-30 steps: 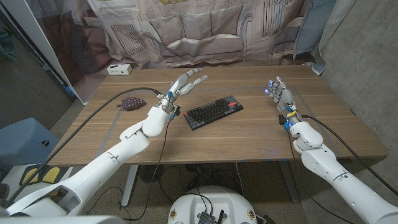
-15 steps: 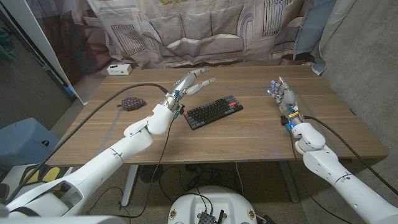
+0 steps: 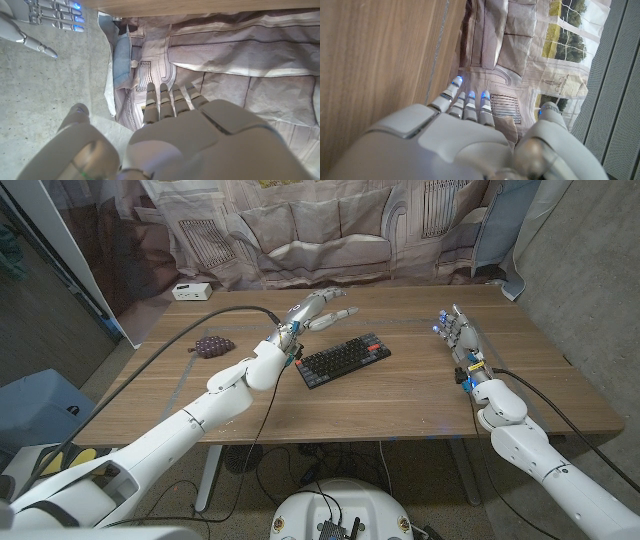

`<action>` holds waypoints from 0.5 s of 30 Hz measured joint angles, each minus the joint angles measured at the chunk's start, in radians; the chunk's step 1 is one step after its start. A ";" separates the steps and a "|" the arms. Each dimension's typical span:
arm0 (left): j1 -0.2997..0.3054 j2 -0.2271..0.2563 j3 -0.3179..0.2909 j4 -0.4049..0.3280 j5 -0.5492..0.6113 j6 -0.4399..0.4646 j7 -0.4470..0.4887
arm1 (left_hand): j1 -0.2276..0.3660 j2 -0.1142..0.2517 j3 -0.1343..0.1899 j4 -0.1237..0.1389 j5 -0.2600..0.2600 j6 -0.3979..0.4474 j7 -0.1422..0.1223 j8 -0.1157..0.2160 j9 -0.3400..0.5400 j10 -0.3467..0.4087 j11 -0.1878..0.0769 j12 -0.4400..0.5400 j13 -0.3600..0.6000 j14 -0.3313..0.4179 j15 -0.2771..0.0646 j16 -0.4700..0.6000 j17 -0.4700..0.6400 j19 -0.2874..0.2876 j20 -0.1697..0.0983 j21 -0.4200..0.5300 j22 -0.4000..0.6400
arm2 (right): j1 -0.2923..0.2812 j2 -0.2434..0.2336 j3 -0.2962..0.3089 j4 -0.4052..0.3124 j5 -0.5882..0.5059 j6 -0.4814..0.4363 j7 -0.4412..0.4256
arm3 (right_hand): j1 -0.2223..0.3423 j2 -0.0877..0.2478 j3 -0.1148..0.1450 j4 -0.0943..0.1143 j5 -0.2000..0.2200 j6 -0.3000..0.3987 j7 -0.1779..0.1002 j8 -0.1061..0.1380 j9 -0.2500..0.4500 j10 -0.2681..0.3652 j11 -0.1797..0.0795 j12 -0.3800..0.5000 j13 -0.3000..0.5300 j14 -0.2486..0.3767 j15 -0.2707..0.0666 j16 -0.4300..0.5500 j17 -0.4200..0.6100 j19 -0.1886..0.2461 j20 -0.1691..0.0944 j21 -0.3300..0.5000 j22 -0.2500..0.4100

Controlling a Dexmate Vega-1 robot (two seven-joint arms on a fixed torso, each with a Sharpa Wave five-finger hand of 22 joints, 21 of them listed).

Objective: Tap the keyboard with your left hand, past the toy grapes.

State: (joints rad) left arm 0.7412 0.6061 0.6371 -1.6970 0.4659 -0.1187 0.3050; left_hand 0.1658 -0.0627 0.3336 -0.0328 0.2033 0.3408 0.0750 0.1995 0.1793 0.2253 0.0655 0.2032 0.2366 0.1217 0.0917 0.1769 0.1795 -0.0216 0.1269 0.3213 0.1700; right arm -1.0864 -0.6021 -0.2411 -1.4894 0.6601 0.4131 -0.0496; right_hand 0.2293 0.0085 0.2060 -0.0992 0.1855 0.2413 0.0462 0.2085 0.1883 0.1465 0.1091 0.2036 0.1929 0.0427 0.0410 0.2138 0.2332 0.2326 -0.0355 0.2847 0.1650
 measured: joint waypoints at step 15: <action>-0.047 0.000 0.048 -0.034 0.084 0.095 -0.049 | -0.028 0.014 -0.025 0.010 0.000 0.174 0.025 0.033 0.000 -0.060 -0.011 -0.004 -0.015 -0.082 -0.011 0.000 0.000 -0.029 -0.007 -0.051 0.005 | -0.031 -0.007 0.014 -0.021 0.001 0.000 -0.015 | 0.000 0.000 0.000 0.000 0.000 0.011 -0.011 0.000 0.000 0.000 0.000 0.000 0.000 0.000 0.000 0.000 -0.001 0.000 0.000 -0.008 0.000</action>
State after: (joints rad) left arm 0.6939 0.6060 0.6850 -1.7307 0.5495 -0.0242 0.2557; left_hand 0.1380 -0.0487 0.3085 -0.0226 0.2034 0.5150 0.1003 0.2322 0.1792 0.1654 0.0540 0.1993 0.2215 0.0392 0.0806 0.1769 0.1794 -0.0505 0.1201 0.2706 0.1749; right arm -1.1178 -0.6087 -0.2266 -1.5106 0.6615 0.4132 -0.0650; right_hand 0.2293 0.0085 0.2060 -0.0992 0.1855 0.2520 0.0354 0.2084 0.1883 0.1465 0.1091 0.2036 0.1928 0.0427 0.0410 0.2138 0.2321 0.2326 -0.0356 0.2771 0.1650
